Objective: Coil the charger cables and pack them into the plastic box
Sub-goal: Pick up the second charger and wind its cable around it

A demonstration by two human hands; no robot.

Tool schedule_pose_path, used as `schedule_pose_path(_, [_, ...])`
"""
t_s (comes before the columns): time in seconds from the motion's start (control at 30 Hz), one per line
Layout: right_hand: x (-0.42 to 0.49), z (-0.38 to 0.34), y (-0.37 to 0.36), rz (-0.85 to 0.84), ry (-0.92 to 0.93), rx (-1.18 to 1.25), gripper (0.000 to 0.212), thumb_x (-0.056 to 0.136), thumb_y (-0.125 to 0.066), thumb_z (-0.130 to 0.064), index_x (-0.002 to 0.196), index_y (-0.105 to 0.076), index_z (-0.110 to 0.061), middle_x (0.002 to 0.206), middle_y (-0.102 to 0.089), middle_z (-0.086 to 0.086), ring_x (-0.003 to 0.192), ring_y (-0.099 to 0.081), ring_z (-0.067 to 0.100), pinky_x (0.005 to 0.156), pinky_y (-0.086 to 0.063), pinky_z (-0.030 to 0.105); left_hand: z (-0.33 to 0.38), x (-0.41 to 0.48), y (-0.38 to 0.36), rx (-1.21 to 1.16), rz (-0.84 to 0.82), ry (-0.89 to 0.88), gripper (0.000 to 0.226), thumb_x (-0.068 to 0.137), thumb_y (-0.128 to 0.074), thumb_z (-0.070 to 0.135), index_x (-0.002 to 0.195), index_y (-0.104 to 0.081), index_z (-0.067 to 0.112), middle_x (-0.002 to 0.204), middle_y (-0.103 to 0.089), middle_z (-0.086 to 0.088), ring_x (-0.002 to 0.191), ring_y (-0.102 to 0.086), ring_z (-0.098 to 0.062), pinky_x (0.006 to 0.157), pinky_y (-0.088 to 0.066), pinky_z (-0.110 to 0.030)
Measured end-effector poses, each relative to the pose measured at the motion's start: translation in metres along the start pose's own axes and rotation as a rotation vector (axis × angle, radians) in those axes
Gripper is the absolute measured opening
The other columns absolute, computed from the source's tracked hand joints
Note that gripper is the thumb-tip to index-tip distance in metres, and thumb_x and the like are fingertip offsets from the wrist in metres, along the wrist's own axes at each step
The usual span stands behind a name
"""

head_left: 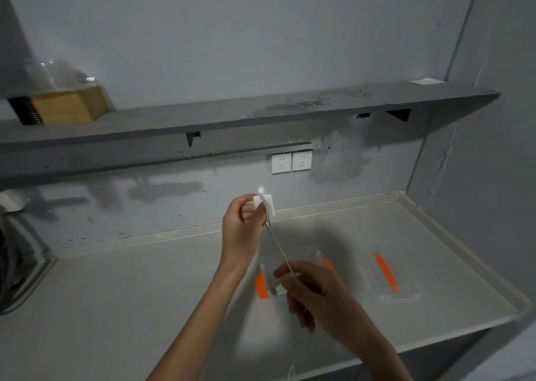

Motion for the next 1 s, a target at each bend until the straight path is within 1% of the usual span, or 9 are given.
schedule_pose_path(0.13, [-0.009,-0.033,0.023,0.079,0.150,-0.546,0.015,0.094,-0.055,-0.029,0.098,-0.069,-0.026,0.064,-0.067,-0.006,0.048,-0.052,0.004,0.053,-0.039,0.013,-0.014,-0.011,-0.001,0.257,-0.081,-0.127,0.020,0.091,-0.062,0.011,0.099,-0.062,0.029,0.096,-0.065,-0.003,0.084,-0.064,-0.020,0.074,-0.055,-0.032])
schedule_pose_path(0.23, [-0.005,-0.064,0.039,0.192,0.343,-0.851,0.019,0.093,-0.056,-0.037,0.089,-0.069,-0.025,0.068,-0.069,-0.014,0.062,-0.062,0.001,0.062,-0.049,0.020,-0.010,-0.029,-0.001,0.382,-0.173,-0.252,0.024,0.090,-0.060,0.010,0.105,-0.062,0.029,0.102,-0.064,0.001,0.085,-0.065,-0.012,0.076,-0.055,-0.032])
schedule_pose_path(0.3, [0.001,-0.082,0.050,0.256,0.470,-0.882,0.018,0.089,-0.057,-0.039,0.090,-0.071,-0.028,0.078,-0.073,-0.016,0.071,-0.067,0.000,0.067,-0.054,0.027,0.001,-0.045,0.000,0.359,-0.238,-0.314,0.028,0.090,-0.060,0.007,0.111,-0.061,0.026,0.105,-0.063,0.005,0.091,-0.065,-0.008,0.080,-0.055,-0.028])
schedule_pose_path(0.43, [0.021,-0.104,0.070,0.259,0.616,-0.750,0.010,0.083,-0.067,-0.029,0.087,-0.076,-0.025,0.084,-0.073,-0.020,0.077,-0.068,-0.003,0.070,-0.053,0.016,0.033,-0.072,0.005,0.310,-0.368,-0.469,0.037,0.087,-0.057,0.007,0.115,-0.059,0.031,0.108,-0.061,0.009,0.103,-0.062,-0.010,0.084,-0.053,-0.022])
schedule_pose_path(0.57, [0.045,-0.087,0.069,0.082,0.552,-0.255,0.007,0.082,-0.068,-0.006,0.087,-0.072,-0.009,0.064,-0.069,-0.019,0.056,-0.059,-0.004,0.055,-0.040,0.007,0.054,-0.074,0.011,0.300,-0.383,-0.480,0.036,0.086,-0.060,0.005,0.118,-0.063,0.023,0.105,-0.061,0.006,0.100,-0.062,-0.013,0.084,-0.053,-0.026])
schedule_pose_path(0.7, [0.060,-0.058,0.068,-0.058,0.402,0.045,0.025,0.077,-0.072,-0.043,0.083,-0.073,-0.019,0.055,-0.055,-0.009,0.045,-0.032,0.004,0.044,-0.018,0.026,0.063,-0.072,0.017,0.366,-0.475,-0.439,0.039,0.083,-0.060,0.008,0.118,-0.064,0.026,0.103,-0.061,0.007,0.098,-0.062,-0.011,0.085,-0.052,-0.025])
schedule_pose_path(0.77, [0.065,-0.046,0.065,-0.077,0.338,0.098,0.027,0.077,-0.072,-0.045,0.080,-0.069,-0.019,0.056,-0.047,-0.005,0.047,-0.029,0.008,0.046,-0.015,0.030,0.065,-0.072,0.016,0.376,-0.513,-0.423,0.039,0.084,-0.061,0.007,0.118,-0.063,0.026,0.103,-0.062,0.006,0.098,-0.062,-0.010,0.084,-0.051,-0.023])
schedule_pose_path(0.9, [0.062,-0.025,0.042,0.019,0.192,0.236,0.026,0.095,-0.054,-0.023,0.088,-0.058,0.002,0.059,-0.043,0.008,0.048,-0.030,0.015,0.051,-0.022,0.024,0.071,-0.067,0.008,0.142,-0.399,-0.281,0.044,0.086,-0.062,-0.004,0.122,-0.059,0.022,0.091,-0.066,0.003,0.083,-0.065,-0.005,0.075,-0.052,-0.021])
schedule_pose_path(1.0, [0.045,-0.001,0.020,0.166,0.118,0.240,0.024,0.097,-0.049,-0.025,0.082,-0.064,-0.014,0.051,-0.045,-0.005,0.041,-0.030,0.008,0.043,-0.018,0.016,0.065,-0.050,0.003,-0.075,-0.195,-0.154,0.041,0.087,-0.055,-0.011,0.117,-0.064,0.016,0.082,-0.065,0.001,0.073,-0.062,-0.007,0.067,-0.053,-0.017])
Point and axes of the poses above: each hand's wrist, its own x-axis towards the middle knuckle, its own y-axis out of the back of the hand, z = x × y, the point moved 2 cm from there along x, towards the middle knuckle
